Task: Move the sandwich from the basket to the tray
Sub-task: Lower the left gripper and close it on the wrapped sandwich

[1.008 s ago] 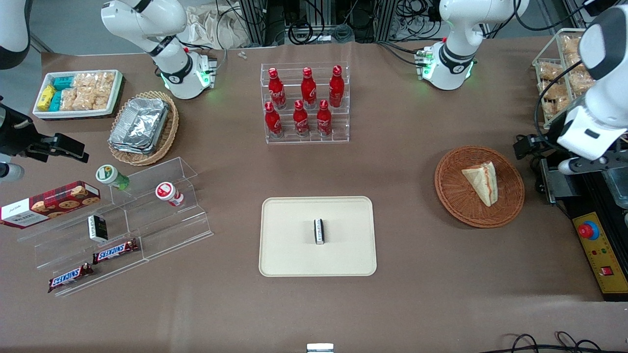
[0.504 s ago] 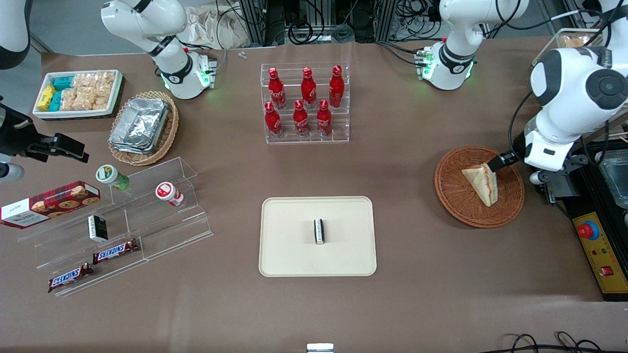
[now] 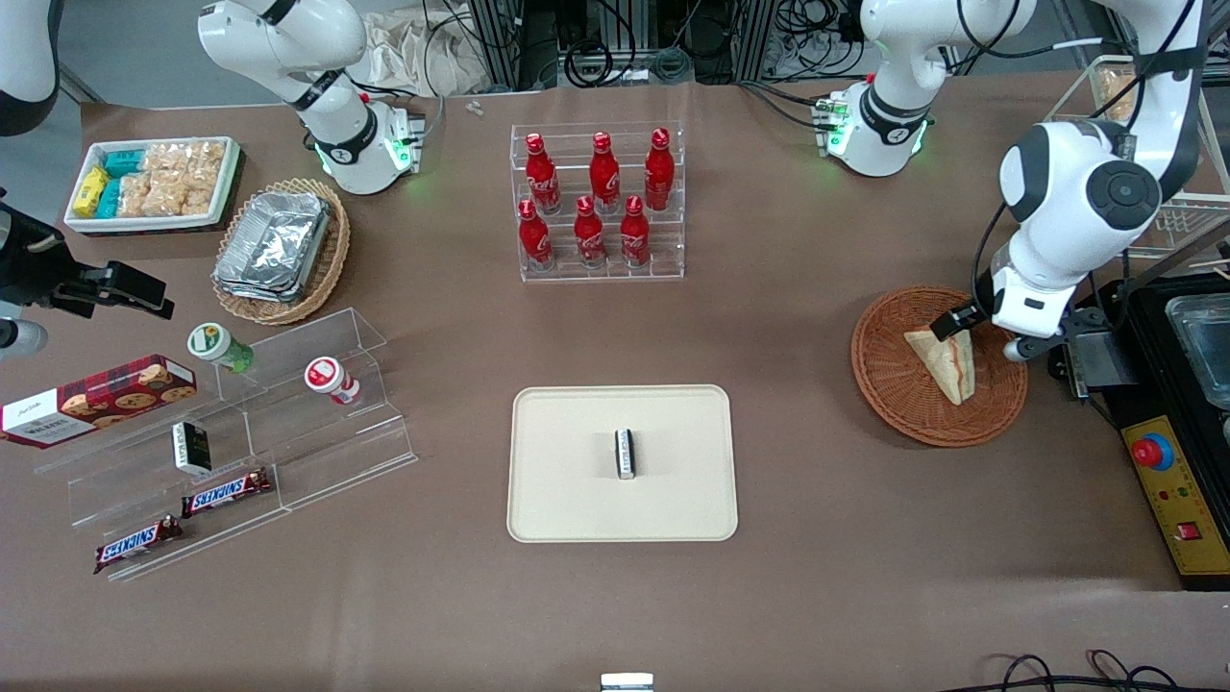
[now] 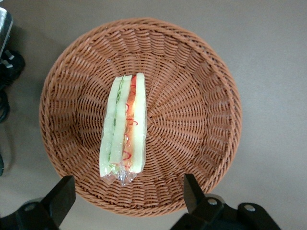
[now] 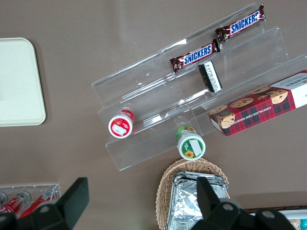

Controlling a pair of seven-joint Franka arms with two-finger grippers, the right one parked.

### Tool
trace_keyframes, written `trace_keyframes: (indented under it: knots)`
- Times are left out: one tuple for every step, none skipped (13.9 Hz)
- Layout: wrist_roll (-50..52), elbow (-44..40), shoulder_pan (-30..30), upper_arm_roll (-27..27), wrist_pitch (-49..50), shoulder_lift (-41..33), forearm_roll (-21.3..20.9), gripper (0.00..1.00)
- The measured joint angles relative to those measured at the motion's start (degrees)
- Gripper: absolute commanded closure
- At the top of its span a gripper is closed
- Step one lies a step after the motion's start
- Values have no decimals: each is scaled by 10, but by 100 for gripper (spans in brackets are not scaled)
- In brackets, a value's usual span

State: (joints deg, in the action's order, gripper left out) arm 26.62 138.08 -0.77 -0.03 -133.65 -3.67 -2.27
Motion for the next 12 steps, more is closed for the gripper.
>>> trace_keyframes:
  knots:
    - [0,6,3,1,-10,5,0,0]
    - [0,11,6,2,-20,8,0,0]
    - [0,17,9,2,-27,10,-1,0]
    - [0,23,13,2,-36,13,-1,0]
    - [0,31,16,2,-48,16,-1,0]
    - [0,39,19,3,-63,20,-1,0]
    - [0,48,21,3,-78,24,-1,0]
    - [0,57,24,3,-95,30,-1,0]
    - [0,64,27,3,-111,36,-1,0]
    - [0,69,31,3,-126,44,-1,0]
    - [0,73,33,3,-139,52,-1,1]
    - [0,76,34,3,-150,59,-1,26]
